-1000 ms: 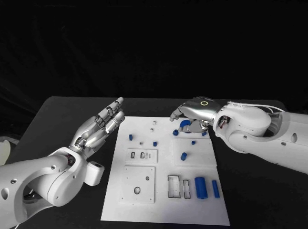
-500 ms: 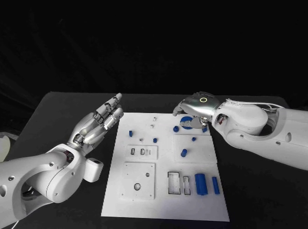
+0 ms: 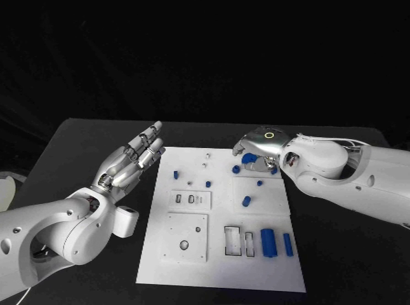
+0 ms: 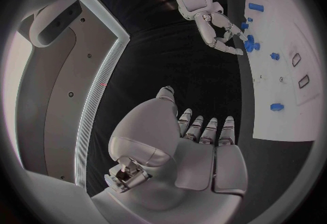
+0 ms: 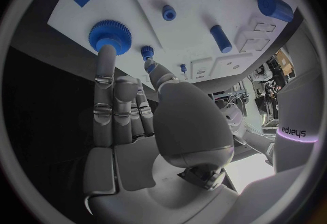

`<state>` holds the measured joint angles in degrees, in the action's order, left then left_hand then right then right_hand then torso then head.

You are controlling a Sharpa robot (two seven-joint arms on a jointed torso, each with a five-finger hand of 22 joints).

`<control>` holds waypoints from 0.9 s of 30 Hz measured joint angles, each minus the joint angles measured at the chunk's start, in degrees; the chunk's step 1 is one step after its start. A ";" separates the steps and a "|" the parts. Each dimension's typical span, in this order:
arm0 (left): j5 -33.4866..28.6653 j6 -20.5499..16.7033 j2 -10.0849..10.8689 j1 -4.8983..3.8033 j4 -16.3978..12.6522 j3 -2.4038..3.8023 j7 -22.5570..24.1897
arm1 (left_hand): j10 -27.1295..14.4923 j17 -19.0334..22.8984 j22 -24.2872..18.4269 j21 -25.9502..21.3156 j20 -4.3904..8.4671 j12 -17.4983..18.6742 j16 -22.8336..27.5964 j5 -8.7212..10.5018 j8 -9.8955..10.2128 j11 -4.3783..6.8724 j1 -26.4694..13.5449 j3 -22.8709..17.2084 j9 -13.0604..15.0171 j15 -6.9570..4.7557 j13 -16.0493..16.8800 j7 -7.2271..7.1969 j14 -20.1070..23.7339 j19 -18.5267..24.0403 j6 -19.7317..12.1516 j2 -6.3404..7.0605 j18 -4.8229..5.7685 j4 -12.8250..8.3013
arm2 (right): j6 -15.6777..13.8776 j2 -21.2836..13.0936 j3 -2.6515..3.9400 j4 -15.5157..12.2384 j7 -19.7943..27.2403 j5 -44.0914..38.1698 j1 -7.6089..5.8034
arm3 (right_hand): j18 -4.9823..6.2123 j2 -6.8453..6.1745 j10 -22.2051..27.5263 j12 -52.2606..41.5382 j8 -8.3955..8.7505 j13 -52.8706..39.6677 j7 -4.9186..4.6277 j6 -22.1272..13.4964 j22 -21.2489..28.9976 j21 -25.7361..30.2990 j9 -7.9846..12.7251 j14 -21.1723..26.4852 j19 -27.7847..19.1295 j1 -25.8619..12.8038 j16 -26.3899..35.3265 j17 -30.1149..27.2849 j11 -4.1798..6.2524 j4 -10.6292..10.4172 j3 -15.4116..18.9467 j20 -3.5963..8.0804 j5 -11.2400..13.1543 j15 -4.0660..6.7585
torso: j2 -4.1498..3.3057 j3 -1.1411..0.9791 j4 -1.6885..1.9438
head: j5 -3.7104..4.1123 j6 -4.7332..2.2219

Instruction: Assemble the parts on the task board

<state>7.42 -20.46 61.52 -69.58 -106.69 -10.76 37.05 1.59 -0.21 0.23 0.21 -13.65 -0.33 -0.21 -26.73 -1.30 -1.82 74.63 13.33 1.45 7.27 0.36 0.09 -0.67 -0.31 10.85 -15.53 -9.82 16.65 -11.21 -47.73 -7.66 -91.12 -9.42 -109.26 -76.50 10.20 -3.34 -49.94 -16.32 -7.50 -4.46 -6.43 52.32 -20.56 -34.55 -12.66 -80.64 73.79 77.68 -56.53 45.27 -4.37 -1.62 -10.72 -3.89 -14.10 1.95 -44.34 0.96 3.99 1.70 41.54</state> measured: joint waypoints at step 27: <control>-1.98 1.75 -0.67 -0.14 1.17 0.06 -0.69 | 0.30 0.01 0.04 0.00 -0.27 0.00 0.00 -0.44 0.00 -1.46 0.69 -0.16 0.08 0.30 0.05 0.72 0.09 -0.13 0.72 -0.21 0.01 -0.16 | -0.41 2.64 0.01 4.64 2.77 2.98 2.75 | 0.00 -0.83 -3.89 2.44 1.09 0.17 0.10 3.02 -2.62 -1.50 1.63 -0.01 -1.47 0.23 -1.59 2.20 0.01 -0.38 -3.75 -0.22 -0.99 -0.42 | 0.41 0.42 0.06 | -0.30 0.97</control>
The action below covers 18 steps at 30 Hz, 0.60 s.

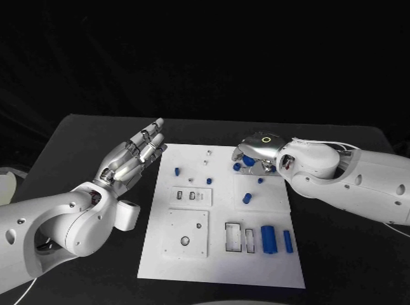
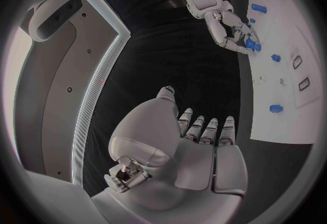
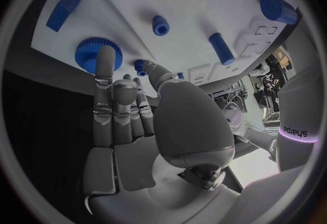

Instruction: Assemble the parts on the task board

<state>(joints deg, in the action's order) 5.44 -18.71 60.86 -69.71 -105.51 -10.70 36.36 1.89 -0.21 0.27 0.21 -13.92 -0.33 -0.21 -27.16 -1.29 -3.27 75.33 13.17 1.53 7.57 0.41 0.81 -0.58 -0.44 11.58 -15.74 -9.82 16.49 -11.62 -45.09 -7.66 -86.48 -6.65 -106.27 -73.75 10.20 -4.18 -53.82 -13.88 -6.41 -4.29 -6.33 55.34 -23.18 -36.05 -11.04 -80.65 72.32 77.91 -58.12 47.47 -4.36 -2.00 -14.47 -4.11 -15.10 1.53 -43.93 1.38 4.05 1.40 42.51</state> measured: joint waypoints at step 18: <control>-0.60 0.93 -0.69 0.00 0.94 0.00 -0.52 | 0.04 0.00 0.05 0.00 -0.41 0.00 -0.22 -0.51 0.00 -0.86 0.77 -0.35 -0.01 0.25 0.05 0.00 0.06 -0.01 0.00 0.11 0.00 -0.03 | -2.60 1.53 0.05 2.54 2.60 2.17 1.24 | 0.00 0.00 -6.00 0.71 -1.51 0.17 0.90 3.92 -1.94 -1.33 -1.50 -0.30 -0.50 0.00 -1.84 2.05 0.61 -0.56 -2.90 -0.09 -0.34 -0.29 | 0.18 0.14 -0.01 | -0.25 0.73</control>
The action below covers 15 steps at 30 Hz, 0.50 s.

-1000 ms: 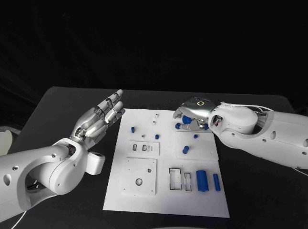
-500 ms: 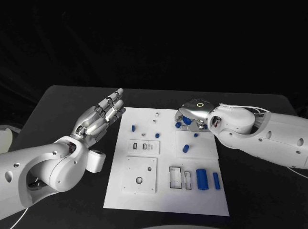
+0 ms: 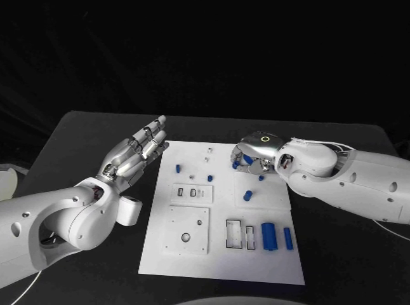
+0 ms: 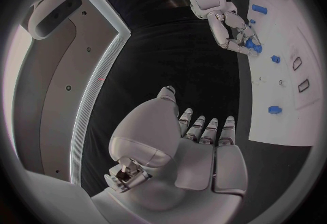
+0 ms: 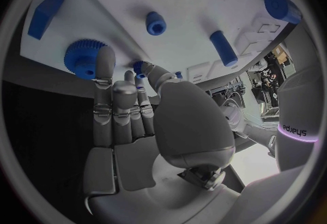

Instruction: Assemble the parts on the task board

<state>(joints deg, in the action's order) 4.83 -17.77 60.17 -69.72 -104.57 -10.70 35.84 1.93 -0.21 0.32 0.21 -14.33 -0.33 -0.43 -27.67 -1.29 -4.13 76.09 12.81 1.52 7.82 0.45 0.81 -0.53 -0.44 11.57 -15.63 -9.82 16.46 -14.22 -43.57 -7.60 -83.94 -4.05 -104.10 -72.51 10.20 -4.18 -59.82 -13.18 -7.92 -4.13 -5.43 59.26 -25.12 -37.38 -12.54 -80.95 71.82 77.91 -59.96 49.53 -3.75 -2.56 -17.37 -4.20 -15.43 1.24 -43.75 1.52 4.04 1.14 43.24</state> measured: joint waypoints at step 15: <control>-0.41 0.89 -0.36 0.00 1.04 -0.01 -0.60 | 0.62 -0.05 0.13 0.24 -0.82 0.00 0.00 -1.46 -0.23 -0.62 1.50 -0.84 0.11 0.39 0.12 0.94 -0.04 -0.40 0.51 -0.29 0.00 -0.83 | -3.33 1.02 0.08 0.51 1.83 2.96 0.24 | 0.00 -0.54 -9.16 1.07 -1.64 0.45 -0.36 4.97 -2.59 -2.51 -0.71 -2.30 0.05 0.58 -4.17 4.84 1.03 0.72 -2.10 0.05 -1.57 0.96 | 0.06 0.18 -0.08 | -0.28 0.12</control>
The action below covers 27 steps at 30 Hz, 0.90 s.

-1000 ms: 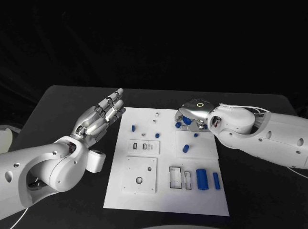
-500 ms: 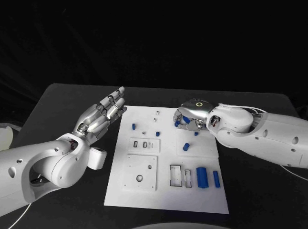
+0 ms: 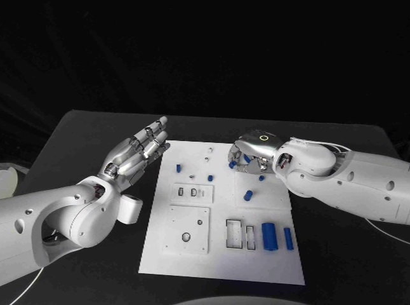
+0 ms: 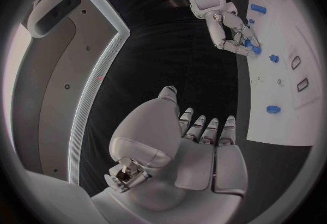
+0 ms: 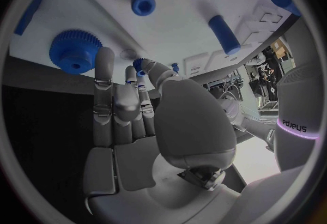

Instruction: Assemble the parts on the task board

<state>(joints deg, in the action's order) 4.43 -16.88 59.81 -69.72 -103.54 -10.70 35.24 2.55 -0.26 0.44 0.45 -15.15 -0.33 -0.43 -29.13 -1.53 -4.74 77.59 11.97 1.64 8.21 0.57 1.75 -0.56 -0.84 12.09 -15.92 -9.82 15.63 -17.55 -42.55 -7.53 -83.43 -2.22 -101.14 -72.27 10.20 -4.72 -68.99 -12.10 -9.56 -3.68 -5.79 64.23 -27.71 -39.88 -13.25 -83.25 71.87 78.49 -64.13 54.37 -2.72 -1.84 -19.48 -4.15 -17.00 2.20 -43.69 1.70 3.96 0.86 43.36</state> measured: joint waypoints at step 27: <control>-0.27 0.78 -0.51 0.00 0.45 -0.02 -0.84 | 0.19 -0.04 0.11 0.22 -0.21 0.00 0.00 -1.60 0.00 -0.62 1.11 -0.72 -0.01 0.20 0.04 -0.01 -0.21 -0.21 0.00 0.24 0.00 -0.72 | 0.81 9.37 0.93 7.69 -2.37 2.42 -3.84 | 0.00 0.41 -1.82 3.56 0.00 0.05 0.74 -0.35 -1.80 -0.83 0.00 -0.47 0.04 -0.45 -1.50 2.10 0.42 -0.75 -0.24 0.45 -1.06 -0.02 | -0.62 0.92 0.97 | 0.71 0.34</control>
<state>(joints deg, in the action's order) 4.15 -16.10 59.30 -69.72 -103.09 -10.72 34.40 2.74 -0.30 0.55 0.67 -15.36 -0.33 -0.43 -30.73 -1.52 -5.36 78.70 11.26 1.62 8.41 0.62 1.74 -0.77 -1.05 12.09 -15.67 -9.82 14.91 -16.73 -33.18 -6.60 -75.75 -4.59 -98.72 -76.11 10.20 -4.31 -70.81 -8.54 -9.56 -3.63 -5.05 63.88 -29.51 -40.71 -13.24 -83.72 71.91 78.04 -65.63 56.47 -2.30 -2.59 -19.71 -3.70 -18.07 2.17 -44.30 2.63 4.93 1.57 43.70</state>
